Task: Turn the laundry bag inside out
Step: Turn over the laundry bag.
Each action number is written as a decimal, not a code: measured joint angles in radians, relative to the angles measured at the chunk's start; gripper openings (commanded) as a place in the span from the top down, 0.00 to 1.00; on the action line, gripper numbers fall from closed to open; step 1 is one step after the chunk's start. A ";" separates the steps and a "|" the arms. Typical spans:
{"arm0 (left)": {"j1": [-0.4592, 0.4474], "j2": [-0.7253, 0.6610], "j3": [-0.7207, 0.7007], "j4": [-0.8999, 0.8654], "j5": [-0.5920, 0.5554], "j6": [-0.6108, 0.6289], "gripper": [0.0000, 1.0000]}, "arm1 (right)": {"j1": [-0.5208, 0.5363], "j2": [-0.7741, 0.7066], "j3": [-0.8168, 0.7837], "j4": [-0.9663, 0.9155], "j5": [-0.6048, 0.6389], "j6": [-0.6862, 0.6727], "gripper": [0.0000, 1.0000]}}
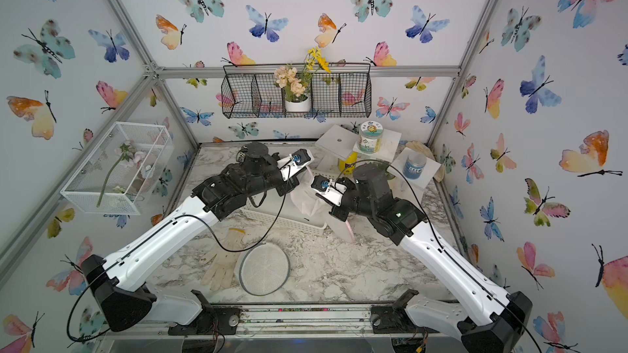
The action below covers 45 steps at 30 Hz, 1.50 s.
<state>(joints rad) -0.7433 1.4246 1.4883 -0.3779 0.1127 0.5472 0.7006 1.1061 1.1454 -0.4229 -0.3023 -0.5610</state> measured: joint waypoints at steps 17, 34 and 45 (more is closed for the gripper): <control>0.231 -0.047 -0.177 0.027 0.322 -0.153 0.64 | 0.004 -0.074 -0.071 0.014 -0.086 0.019 0.97; 0.320 -0.095 -0.271 0.074 0.276 -0.214 0.61 | 0.006 -0.119 -0.124 0.187 -0.121 0.366 0.98; 0.312 -0.348 -0.463 0.251 0.231 -0.299 0.47 | 0.006 -0.058 -0.119 0.270 -0.042 0.547 0.98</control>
<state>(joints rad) -0.4316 1.0763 1.0248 -0.1265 0.3439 0.2478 0.7071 1.0481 1.0260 -0.1524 -0.3443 -0.0143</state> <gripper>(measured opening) 0.504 0.080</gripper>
